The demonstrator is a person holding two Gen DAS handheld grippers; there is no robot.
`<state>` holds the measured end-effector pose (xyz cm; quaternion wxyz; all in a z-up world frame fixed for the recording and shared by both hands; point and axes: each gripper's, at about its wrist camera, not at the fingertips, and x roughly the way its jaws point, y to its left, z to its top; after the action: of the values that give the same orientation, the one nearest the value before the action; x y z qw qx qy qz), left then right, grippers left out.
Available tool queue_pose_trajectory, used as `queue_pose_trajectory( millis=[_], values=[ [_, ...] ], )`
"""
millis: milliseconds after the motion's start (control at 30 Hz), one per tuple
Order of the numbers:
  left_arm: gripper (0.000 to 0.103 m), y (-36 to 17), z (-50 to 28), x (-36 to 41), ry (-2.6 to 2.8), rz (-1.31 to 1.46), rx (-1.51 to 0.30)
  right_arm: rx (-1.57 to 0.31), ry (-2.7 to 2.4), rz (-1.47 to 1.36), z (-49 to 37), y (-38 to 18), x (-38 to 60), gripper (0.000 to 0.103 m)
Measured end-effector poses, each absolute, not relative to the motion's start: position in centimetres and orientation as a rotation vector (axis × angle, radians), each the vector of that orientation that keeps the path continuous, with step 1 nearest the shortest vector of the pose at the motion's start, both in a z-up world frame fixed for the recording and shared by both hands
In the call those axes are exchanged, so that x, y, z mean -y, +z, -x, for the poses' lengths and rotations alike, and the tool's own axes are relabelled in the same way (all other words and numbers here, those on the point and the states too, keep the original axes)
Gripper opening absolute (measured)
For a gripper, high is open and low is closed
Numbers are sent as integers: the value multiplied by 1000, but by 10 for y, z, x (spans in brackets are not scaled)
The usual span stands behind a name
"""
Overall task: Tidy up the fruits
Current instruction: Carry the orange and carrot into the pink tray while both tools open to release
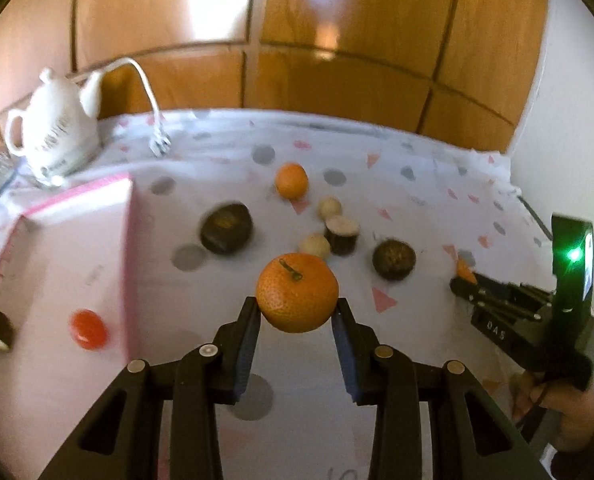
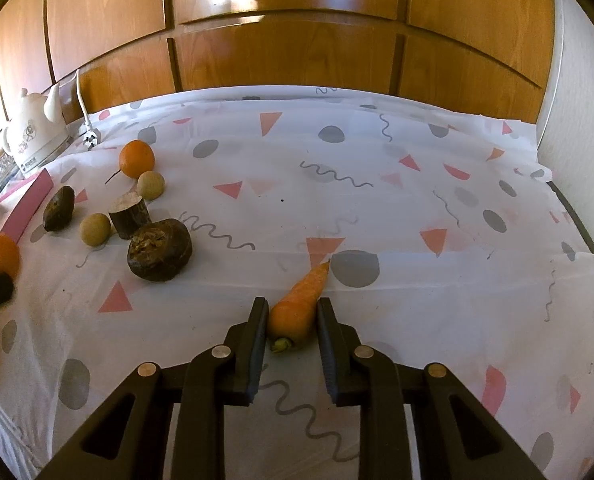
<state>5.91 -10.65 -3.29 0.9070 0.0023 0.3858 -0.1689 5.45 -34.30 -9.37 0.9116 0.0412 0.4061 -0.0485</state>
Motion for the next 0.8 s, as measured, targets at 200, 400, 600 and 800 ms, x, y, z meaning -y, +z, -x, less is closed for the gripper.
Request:
queue_pose_trajectory(
  millis=[200, 400, 600, 800],
  values=[
    [37, -17, -60, 71, -277, 31, -765, -818, -89, -121, -51, -78, 343, 24],
    [37, -22, -65, 25, -157, 99, -790, -758, 47, -126, -48, -47, 315, 24],
    [37, -27, -63, -24, -42, 143, -794, -753, 303, -83, -55, -26, 252, 24],
    [38, -36, -56, -66, 71, 165, -809, -792, 540, -58, -65, -21, 182, 24]
  ],
)
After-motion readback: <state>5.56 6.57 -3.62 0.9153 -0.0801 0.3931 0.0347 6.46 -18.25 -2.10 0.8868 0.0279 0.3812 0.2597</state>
